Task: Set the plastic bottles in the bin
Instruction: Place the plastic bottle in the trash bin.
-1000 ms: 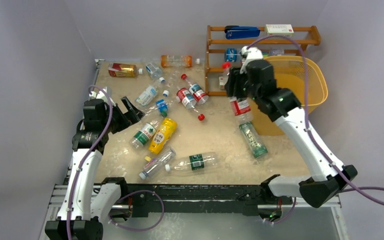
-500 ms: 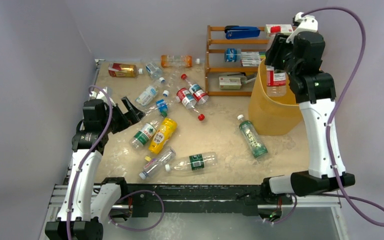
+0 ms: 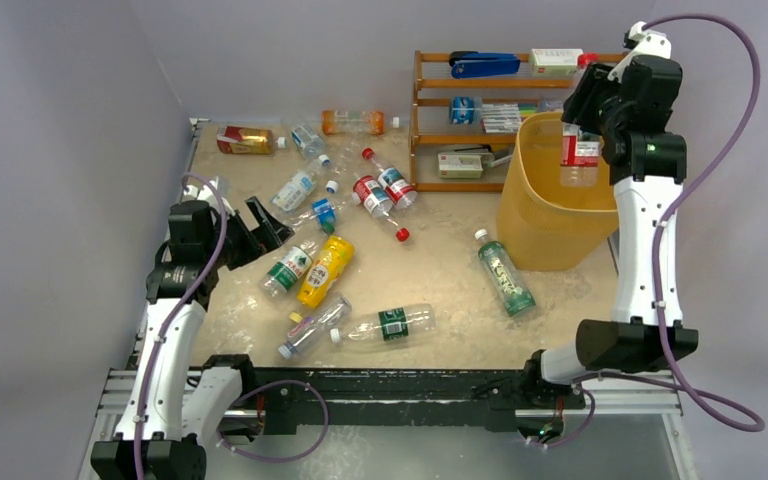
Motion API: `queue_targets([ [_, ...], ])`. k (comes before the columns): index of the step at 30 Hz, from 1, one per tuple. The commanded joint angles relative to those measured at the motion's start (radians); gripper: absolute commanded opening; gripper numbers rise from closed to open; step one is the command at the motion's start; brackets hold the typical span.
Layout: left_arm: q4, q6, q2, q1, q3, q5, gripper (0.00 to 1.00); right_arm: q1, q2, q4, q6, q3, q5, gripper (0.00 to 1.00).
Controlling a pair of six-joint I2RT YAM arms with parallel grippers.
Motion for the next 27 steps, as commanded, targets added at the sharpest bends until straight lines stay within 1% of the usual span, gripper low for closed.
queue_targets([
  [1, 0.057, 0.012, 0.003, -0.007, -0.002, 0.038, 0.99, -0.021, 0.008, 0.052, -0.015, 0.028, -0.045, 0.6],
  [3, 0.071, 0.018, 0.008, -0.009, -0.006, 0.062, 0.99, -0.023, 0.008, 0.042, -0.018, 0.038, -0.038, 0.73],
  [5, 0.084, 0.02, 0.016, -0.017, -0.009, 0.084, 0.99, -0.025, 0.007, 0.028, -0.023, 0.054, -0.037, 0.82],
  [7, 0.087, 0.026, 0.02, -0.021, -0.006, 0.092, 0.99, -0.025, 0.002, 0.012, -0.025, 0.069, -0.041, 0.89],
  [10, 0.097, 0.032, 0.023, -0.029, -0.002, 0.105, 0.99, -0.025, -0.012, -0.01, -0.026, 0.088, -0.06, 0.96],
  [16, 0.112, 0.047, 0.032, -0.068, 0.013, 0.106, 0.99, -0.025, -0.065, -0.06, -0.011, 0.096, -0.173, 1.0],
  [19, 0.129, 0.046, 0.04, -0.13, 0.024, 0.066, 0.99, -0.025, -0.098, -0.062, -0.002, 0.074, -0.239, 1.0],
  [23, 0.142, 0.042, 0.085, -0.283, 0.056, -0.043, 0.99, -0.024, -0.132, -0.071, 0.002, 0.041, -0.403, 1.0],
  [27, 0.135, 0.062, 0.145, -0.476, 0.095, -0.196, 0.99, -0.025, -0.173, -0.064, 0.017, 0.013, -0.505, 1.0],
])
